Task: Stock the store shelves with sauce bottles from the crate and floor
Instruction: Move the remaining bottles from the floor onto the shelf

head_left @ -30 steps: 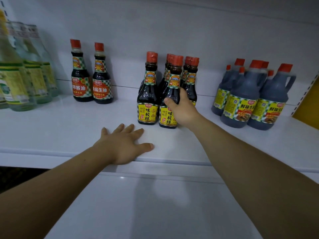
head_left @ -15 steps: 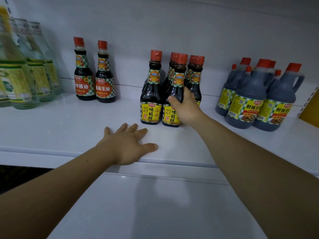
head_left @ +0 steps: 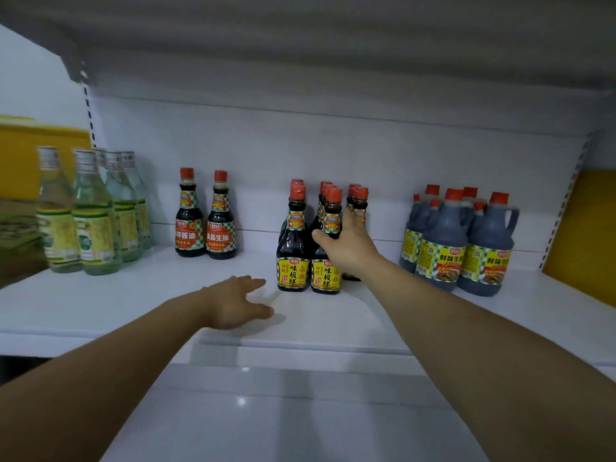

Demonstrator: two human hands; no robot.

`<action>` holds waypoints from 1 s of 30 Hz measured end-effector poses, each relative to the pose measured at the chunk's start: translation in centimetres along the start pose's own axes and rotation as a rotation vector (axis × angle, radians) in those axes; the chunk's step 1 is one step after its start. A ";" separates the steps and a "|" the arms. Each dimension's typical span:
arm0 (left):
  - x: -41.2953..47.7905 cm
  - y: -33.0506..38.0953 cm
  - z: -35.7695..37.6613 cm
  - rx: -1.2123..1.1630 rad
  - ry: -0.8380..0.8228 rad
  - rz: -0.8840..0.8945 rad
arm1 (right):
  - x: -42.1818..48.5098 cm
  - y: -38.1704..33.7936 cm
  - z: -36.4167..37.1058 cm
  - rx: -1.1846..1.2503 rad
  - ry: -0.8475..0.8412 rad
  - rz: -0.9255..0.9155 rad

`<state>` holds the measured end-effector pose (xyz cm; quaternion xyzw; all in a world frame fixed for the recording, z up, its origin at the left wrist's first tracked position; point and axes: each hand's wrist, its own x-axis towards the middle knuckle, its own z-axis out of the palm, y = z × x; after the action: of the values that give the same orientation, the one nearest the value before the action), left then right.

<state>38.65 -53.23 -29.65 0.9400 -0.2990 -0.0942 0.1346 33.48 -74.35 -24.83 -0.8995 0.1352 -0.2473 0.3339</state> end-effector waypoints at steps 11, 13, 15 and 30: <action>-11.9 -6.4 -3.5 0.002 0.183 -0.221 | -6.9 -12.9 3.3 -0.197 -0.362 -0.289; -14.6 -8.1 -3.7 0.016 0.178 -0.286 | -8.2 -15.0 5.2 -0.240 -0.440 -0.344; -17.3 -9.8 -3.8 0.040 0.159 -0.359 | -9.5 -16.9 7.3 -0.265 -0.497 -0.418; -35.6 -17.7 4.5 -0.239 0.164 -0.967 | -19.9 -27.7 23.0 -0.195 -0.945 -0.807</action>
<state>18.36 -19.26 -35.99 0.9532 0.1950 -0.1052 0.2055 31.23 -33.42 -28.41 -0.9181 -0.3554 0.0839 0.1543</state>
